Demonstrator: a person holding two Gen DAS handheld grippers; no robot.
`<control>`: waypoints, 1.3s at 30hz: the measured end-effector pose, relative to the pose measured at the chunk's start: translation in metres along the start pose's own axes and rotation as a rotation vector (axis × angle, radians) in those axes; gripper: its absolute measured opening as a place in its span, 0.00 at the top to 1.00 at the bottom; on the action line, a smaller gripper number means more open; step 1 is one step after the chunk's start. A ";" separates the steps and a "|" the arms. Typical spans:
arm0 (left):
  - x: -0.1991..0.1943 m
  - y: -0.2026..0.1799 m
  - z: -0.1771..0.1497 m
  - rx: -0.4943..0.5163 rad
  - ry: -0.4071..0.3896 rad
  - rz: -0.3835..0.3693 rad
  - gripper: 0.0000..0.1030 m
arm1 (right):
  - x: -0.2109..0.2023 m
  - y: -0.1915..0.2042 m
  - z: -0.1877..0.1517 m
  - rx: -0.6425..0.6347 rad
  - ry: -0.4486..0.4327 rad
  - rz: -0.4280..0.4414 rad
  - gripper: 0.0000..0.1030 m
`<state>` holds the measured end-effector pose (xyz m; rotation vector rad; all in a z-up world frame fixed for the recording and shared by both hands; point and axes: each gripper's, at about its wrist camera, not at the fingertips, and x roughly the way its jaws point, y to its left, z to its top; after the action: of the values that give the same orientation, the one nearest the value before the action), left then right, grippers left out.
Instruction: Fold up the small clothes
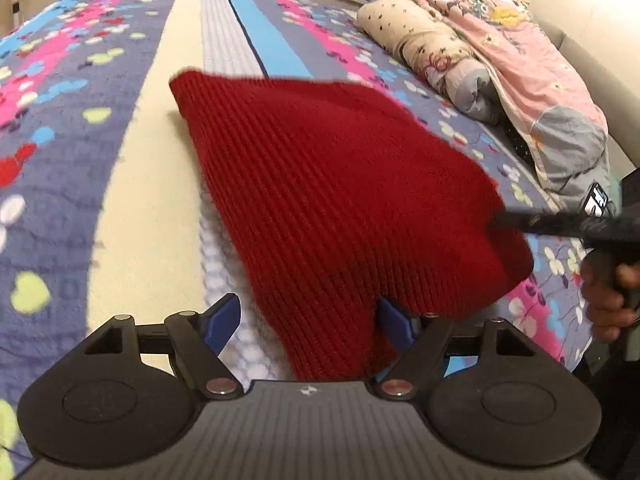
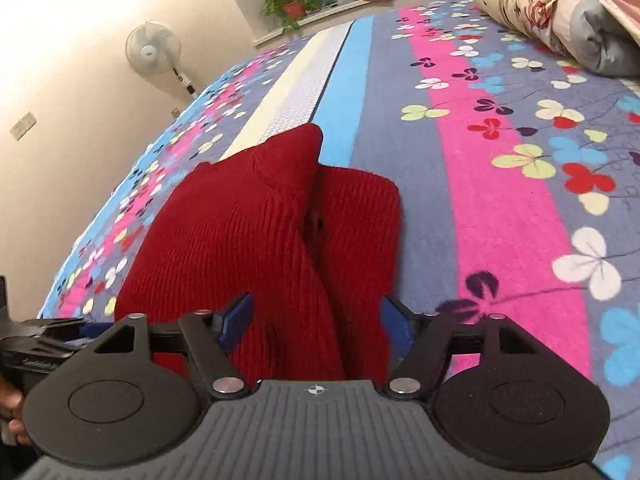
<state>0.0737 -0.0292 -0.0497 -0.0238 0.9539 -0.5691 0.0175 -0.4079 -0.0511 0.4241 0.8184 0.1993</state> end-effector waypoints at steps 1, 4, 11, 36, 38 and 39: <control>-0.005 0.002 0.008 -0.006 -0.009 0.004 0.21 | 0.010 0.000 -0.001 0.006 0.026 -0.011 0.30; -0.012 0.015 0.035 -0.046 -0.038 0.013 0.19 | 0.036 -0.004 -0.001 0.028 0.111 -0.024 0.30; 0.028 0.070 0.051 -0.306 -0.025 -0.100 0.15 | 0.054 0.000 -0.012 0.057 0.159 -0.036 0.26; 0.011 0.071 0.066 -0.275 -0.213 -0.102 0.44 | 0.042 0.044 -0.004 -0.007 -0.010 0.042 0.84; -0.011 0.082 0.064 -0.272 -0.252 -0.066 0.44 | 0.049 0.059 -0.003 -0.024 -0.015 0.075 0.84; -0.022 0.090 0.062 -0.275 -0.265 -0.049 0.44 | 0.054 0.067 -0.002 -0.032 -0.015 0.094 0.84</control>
<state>0.1523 0.0442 -0.0201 -0.3610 0.7682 -0.4627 0.0511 -0.3291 -0.0584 0.4337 0.7804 0.2960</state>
